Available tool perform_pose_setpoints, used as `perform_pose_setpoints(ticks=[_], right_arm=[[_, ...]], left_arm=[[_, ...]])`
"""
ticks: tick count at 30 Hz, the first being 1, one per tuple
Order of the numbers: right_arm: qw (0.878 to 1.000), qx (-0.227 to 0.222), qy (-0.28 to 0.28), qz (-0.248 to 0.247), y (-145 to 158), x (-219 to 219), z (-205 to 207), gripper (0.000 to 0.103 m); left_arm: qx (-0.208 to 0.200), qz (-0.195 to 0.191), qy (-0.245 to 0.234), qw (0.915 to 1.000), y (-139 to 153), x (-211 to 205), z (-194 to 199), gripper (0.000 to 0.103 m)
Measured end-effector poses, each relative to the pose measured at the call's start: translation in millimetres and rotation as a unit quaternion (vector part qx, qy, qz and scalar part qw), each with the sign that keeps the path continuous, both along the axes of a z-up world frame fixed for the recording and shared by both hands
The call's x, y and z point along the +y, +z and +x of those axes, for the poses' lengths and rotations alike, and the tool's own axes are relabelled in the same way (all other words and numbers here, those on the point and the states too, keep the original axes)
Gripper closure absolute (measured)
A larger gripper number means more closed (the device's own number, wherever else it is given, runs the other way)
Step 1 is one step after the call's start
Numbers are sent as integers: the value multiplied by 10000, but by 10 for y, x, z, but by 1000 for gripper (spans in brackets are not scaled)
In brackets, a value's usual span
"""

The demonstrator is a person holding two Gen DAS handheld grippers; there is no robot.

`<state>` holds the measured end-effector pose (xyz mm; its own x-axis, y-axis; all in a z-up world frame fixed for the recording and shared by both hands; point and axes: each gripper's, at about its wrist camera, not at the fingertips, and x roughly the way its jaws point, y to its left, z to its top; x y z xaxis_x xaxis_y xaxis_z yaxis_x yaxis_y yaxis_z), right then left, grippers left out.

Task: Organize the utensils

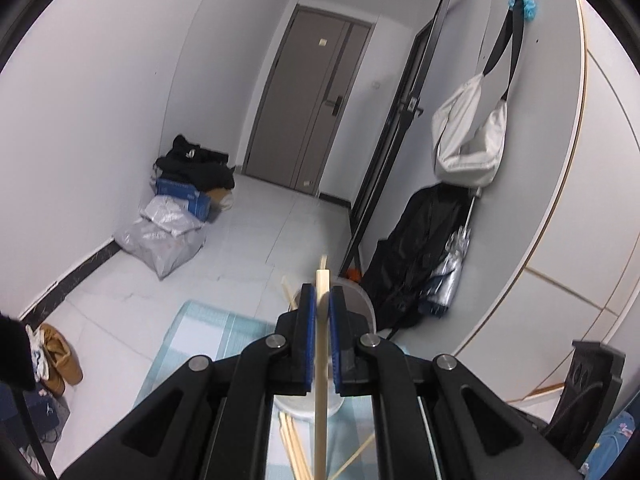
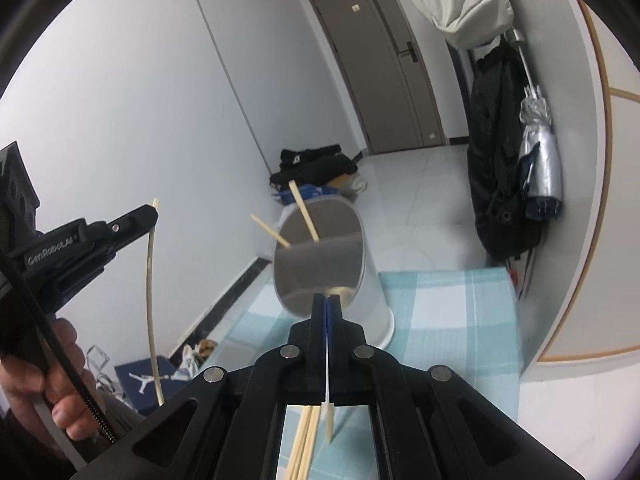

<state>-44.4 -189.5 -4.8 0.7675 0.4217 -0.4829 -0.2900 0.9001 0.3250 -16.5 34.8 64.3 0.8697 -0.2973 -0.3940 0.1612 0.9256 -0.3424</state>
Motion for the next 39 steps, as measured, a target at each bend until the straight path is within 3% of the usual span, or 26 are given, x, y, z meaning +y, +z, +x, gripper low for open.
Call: perform_pose_setpoints(ticks=[6, 12, 14, 16, 21, 29, 30, 31, 39], right_arm=[[9997, 169, 153, 5, -46, 8, 119, 103], [9936, 1103, -176, -151, -426, -120, 462, 99], [9889, 1454, -215, -199, -600, -120, 561, 94], [9832, 1770, -294, -352, -800, -60, 635, 72], [9702, 2298, -287, -715, -1260, 261, 668, 62], [9613, 2158, -740, -1548, -1503, 645, 642, 64], [9603, 2104, -760, -1667, -1504, 672, 632, 72], [9593, 2090, -769, -1737, -1515, 689, 612, 93], [9513, 2364, -347, -1949, -1501, 476, 334, 98]], left_arm=[[-37, 15, -33, 10000, 11, -20, 122, 100], [284, 5, -5, 9996, -287, 47, 130, 100], [438, -36, 44, 9990, -386, 93, 161, 100], [609, -97, 90, 9981, -459, 143, 212, 100], [747, -304, 239, 9965, -505, 316, 278, 100], [728, -418, 360, 9958, -485, 427, 274, 100], [737, -446, 361, 9956, -492, 433, 280, 100], [747, -469, 356, 9955, -495, 441, 284, 100], [722, -547, 413, 9950, -503, 445, 274, 100]])
